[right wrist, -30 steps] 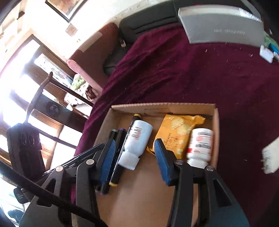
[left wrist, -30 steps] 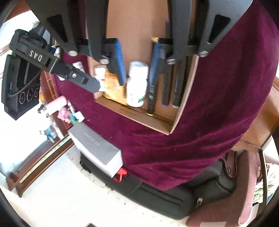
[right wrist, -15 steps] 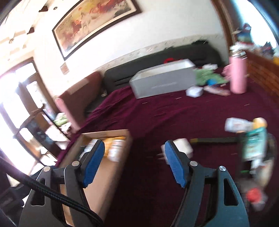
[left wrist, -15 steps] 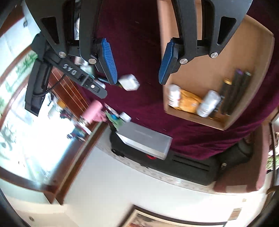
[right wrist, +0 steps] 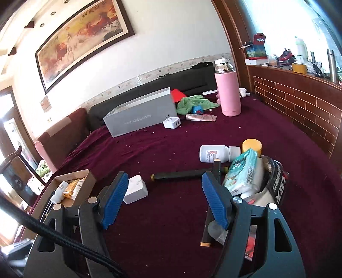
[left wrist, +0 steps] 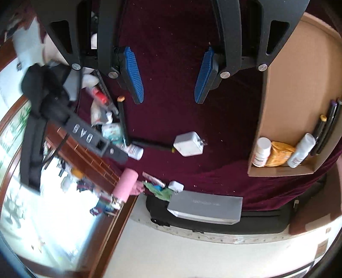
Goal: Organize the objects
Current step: 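Withdraw both open grippers from the box toward the pile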
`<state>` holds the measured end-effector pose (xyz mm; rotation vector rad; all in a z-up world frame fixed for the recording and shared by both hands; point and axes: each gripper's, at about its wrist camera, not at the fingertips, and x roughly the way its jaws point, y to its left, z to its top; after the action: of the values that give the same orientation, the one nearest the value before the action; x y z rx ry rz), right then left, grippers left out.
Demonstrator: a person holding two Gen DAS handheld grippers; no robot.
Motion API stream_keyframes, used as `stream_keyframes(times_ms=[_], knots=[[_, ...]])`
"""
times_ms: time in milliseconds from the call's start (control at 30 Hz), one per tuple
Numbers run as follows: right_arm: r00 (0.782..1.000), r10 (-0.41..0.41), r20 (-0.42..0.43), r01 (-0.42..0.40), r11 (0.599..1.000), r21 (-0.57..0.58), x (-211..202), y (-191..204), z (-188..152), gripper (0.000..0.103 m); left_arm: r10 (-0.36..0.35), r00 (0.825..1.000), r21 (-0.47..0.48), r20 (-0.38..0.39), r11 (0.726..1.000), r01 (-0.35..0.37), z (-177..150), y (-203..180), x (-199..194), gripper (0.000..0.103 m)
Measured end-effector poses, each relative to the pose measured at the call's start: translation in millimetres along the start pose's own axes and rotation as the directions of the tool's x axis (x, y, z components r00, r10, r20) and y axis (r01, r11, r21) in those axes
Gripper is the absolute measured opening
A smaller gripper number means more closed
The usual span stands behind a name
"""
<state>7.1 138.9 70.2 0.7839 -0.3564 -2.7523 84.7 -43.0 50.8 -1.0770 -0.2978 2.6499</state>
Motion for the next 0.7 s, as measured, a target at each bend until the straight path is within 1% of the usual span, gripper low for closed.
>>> stream_keyframes(times_ms=[100, 233, 300, 400, 433, 467, 500, 533, 600, 633, 700], knots=[[1.0, -0.001, -0.006, 0.001, 1.0, -0.011, -0.3, 1.9, -2.0, 0.071, 0.017, 1.0, 0.022, -0.016, 1.0, -0.017, -7.4, -1.3, 11.5, 0.044], [1.0, -0.011, -0.022, 0.011, 1.0, -0.005, 4.3, 0.3, -4.0, 0.073, 0.032, 0.998, 0.017, -0.045, 0.999, -0.031, -12.1, 5.6, 28.4, 0.044], [0.998, -0.029, -0.053, 0.029, 1.0, -0.001, 12.3, -1.0, -6.3, 0.073, -0.002, 0.998, -0.019, -0.063, 1.0, 0.001, -11.5, 12.7, 33.8, 0.043], [0.995, -0.044, -0.095, 0.046, 0.999, 0.017, 21.1, -5.5, -9.1, 0.073, -0.057, 0.997, -0.075, -0.056, 0.996, 0.053, -10.3, 23.5, 35.0, 0.045], [0.994, -0.052, -0.101, 0.055, 0.998, 0.028, 22.2, -8.0, -9.6, 0.073, -0.086, 0.993, -0.099, -0.085, 0.992, 0.077, -10.7, 28.1, 40.3, 0.046], [0.993, -0.059, -0.104, 0.064, 0.997, 0.039, 22.7, -10.9, -9.8, 0.073, -0.099, 0.989, -0.115, -0.106, 0.99, 0.086, -10.6, 30.3, 44.3, 0.047], [0.992, -0.063, -0.106, 0.068, 0.996, 0.05, 22.8, -13.4, -9.7, 0.073, -0.122, 0.982, -0.152, -0.143, 0.983, 0.1, -11.3, 36.0, 51.3, 0.047], [0.992, -0.059, -0.111, 0.066, 0.996, 0.061, 22.8, -15.7, -9.3, 0.073, -0.141, 0.981, -0.169, -0.136, 0.979, 0.117, -10.6, 39.0, 51.9, 0.048], [0.988, -0.038, -0.148, 0.05, 0.996, 0.08, 23.4, -17.5, -7.6, 0.073, -0.174, 0.976, -0.191, -0.128, 0.97, 0.148, -10.9, 43.4, 50.0, 0.05], [0.984, -0.01, -0.18, 0.027, 0.996, 0.09, 24.5, -16.8, -5.9, 0.073, -0.18, 0.975, -0.195, -0.127, 0.969, 0.153, -11.6, 43.9, 49.5, 0.05], [0.97, 0.03, -0.24, -0.008, 0.996, 0.09, 28.5, -10.3, -0.1, 0.073, -0.195, 0.973, -0.193, -0.126, 0.967, 0.169, -11.9, 42.6, 48.3, 0.056]])
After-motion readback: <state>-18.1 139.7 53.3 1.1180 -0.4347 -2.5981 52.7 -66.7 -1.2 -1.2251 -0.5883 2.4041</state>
